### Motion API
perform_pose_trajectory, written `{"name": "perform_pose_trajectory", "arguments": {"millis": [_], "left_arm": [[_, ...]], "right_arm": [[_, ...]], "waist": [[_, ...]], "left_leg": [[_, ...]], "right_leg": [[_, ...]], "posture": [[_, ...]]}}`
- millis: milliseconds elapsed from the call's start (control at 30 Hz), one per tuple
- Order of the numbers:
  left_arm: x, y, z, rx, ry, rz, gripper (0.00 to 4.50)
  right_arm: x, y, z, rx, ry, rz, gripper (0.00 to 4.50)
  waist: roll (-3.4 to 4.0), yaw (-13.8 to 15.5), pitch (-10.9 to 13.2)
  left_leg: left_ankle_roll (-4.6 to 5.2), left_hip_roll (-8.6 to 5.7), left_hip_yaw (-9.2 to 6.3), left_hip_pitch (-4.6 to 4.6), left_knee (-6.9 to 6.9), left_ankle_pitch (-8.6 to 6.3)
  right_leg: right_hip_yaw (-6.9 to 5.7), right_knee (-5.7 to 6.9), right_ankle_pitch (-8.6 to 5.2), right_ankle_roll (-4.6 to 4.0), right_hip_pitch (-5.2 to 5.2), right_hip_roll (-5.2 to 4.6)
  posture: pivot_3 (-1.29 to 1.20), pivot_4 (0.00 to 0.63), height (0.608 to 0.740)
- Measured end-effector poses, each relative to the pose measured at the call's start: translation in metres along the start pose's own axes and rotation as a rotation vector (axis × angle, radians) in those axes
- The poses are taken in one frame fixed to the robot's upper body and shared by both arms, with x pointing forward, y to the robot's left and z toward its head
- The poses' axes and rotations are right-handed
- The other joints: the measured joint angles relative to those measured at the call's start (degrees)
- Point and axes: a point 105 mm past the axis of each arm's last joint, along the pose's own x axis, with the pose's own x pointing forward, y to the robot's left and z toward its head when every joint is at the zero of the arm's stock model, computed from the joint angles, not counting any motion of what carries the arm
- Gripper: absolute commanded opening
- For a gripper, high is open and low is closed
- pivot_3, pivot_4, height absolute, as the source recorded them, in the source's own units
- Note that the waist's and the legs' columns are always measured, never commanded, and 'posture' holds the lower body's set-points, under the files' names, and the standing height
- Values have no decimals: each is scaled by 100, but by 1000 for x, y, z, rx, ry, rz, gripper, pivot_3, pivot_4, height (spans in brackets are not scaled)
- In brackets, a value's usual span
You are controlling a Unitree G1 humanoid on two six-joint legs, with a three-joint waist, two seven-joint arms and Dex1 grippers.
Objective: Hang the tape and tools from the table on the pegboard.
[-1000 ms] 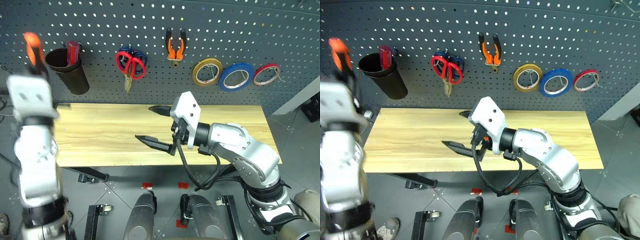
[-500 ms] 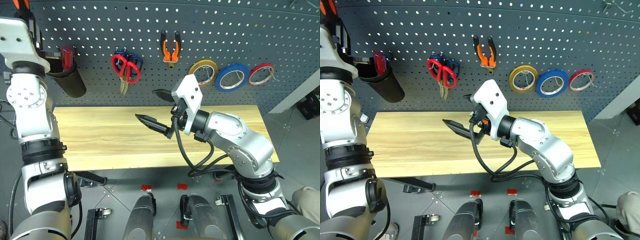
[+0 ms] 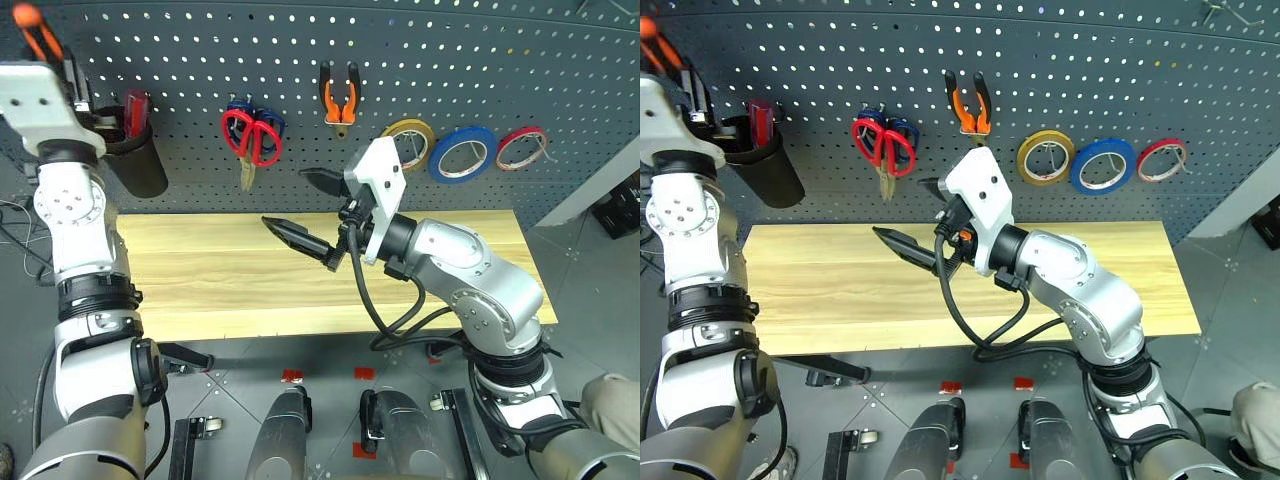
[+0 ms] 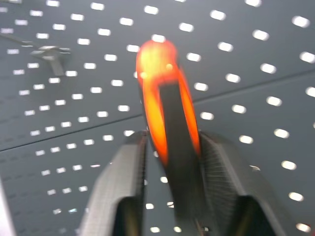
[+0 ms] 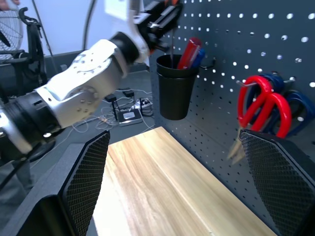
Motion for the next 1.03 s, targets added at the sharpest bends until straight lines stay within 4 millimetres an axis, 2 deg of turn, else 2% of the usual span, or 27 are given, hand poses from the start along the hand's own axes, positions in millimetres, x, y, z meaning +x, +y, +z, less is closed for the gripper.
{"name": "perform_pose_trajectory", "arguments": {"millis": [67,167,200,267,333,500,600,667,733,800,900,967,1033], "left_arm": [[-2,1,9,-17,-32,8,3194],[-7,-6,32,-16,-107,-21,3194],[-13,-12,44,-14,-138,-46,3194],[-28,-25,50,-16,-141,-103,3194],[-50,-38,38,-33,-61,-164,3194],[-121,-55,-31,-118,376,-260,3194],[-171,-62,-73,-133,688,-329,3194],[-200,-58,-93,-132,841,-330,3194],[-209,-57,-100,-149,890,-350,3194],[-210,-56,-101,-155,896,-385,3194],[-214,-58,-106,-167,909,-414,3194],[-215,-61,-107,-186,900,-422,3194],[-220,-65,-112,-187,889,-425,3194]], "right_arm": [[0,0,0,-1,1,0,4500],[-1,0,0,-3,-2,1,4500],[-2,-1,0,-3,-11,-3,4500],[-9,-5,-5,4,-16,-29,4500],[-19,-10,-11,9,-15,-64,4500],[-49,-22,-33,33,-5,-167,4500],[-66,-29,-57,40,50,-231,4500],[-86,-51,-87,32,110,-379,4500],[-114,-81,-118,3,185,-576,4500],[-135,-96,-139,-31,237,-698,4500],[-150,-105,-158,-54,254,-802,4500],[-157,-107,-166,-59,260,-835,4500],[-170,-106,-184,-29,288,-877,4500]], "waist": [[-1,-1,-2],[-5,7,-7],[-3,10,-20],[6,20,-75],[10,18,-146],[9,17,-192],[31,29,-294],[17,42,-344],[30,71,-383],[47,125,-429],[85,159,-528],[87,163,-556],[87,168,-642]], "left_leg": [[0,0,1,0,1,0],[0,0,1,0,2,0],[0,-1,3,0,2,0],[1,-2,6,0,1,-1],[2,-2,10,4,0,-1],[9,8,1,12,0,-4],[22,9,-2,30,0,-5],[23,10,-6,84,-3,-6],[29,9,0,92,-3,-1],[36,9,4,94,-2,5],[37,9,13,99,-4,6],[38,10,13,100,-5,6],[39,9,14,99,-7,5]], "right_leg": [[1,0,0,0,0,0],[2,0,1,-1,2,-1],[4,-2,1,-1,3,-2],[8,-5,1,-1,4,-2],[14,-5,0,0,6,-2],[9,8,8,-13,8,10],[9,6,9,-15,30,15],[6,-6,-5,4,88,18],[11,-9,-8,7,93,18],[15,-7,-5,2,94,18],[24,-4,-5,2,94,18],[24,-3,-5,2,94,19],[26,-4,3,-11,94,19]], "posture": [[-42,193,740],[-26,185,740],[-26,185,740],[-11,178,740],[1,172,740],[15,155,740],[22,140,740],[27,132,740],[28,124,740],[29,115,740],[30,106,740],[30,93,740],[33,79,740]]}}
